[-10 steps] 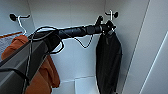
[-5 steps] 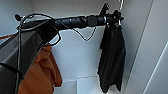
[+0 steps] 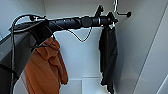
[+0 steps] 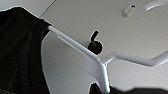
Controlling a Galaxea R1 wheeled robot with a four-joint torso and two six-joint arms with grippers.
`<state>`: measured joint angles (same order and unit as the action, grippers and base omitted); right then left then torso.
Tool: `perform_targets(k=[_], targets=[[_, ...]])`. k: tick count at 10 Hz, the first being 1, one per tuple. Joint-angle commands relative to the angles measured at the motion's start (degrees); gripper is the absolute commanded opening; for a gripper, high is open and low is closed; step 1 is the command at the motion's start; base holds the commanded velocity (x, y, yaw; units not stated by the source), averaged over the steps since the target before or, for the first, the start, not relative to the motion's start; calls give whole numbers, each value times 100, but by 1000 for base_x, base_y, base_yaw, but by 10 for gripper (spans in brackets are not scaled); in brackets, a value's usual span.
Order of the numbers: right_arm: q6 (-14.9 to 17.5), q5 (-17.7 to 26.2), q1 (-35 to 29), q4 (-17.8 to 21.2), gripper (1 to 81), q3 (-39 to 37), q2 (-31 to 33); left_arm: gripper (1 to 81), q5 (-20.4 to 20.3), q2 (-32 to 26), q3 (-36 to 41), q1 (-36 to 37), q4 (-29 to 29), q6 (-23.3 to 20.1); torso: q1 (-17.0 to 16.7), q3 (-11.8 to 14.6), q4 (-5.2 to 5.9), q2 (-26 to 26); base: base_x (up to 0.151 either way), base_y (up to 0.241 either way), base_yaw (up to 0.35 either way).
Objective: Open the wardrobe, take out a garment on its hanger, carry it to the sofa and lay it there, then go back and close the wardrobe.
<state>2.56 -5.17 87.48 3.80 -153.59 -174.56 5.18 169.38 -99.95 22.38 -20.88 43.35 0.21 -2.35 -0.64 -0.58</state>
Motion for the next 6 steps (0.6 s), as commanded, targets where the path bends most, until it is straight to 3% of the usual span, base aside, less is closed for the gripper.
perform_targets(k=[1,3,5,6], targets=[[16,288,-243,-11,811,76,-3,10,-394,-315,624,817,225,-125,0,0,0,0,0,0,0],[16,254,-209,-20,811,93,-3,10,-1000,-588,1047,438,217,-134,0,0,0,0,0,0,0],[16,236,-226,33,811,93,-3,10,-1168,-842,1327,271,129,-56,0,0,0,0,0,0,0],[16,236,-226,42,811,93,-12,10,-1395,-1036,1687,183,94,259,0,0,0,0,0,0,0]])
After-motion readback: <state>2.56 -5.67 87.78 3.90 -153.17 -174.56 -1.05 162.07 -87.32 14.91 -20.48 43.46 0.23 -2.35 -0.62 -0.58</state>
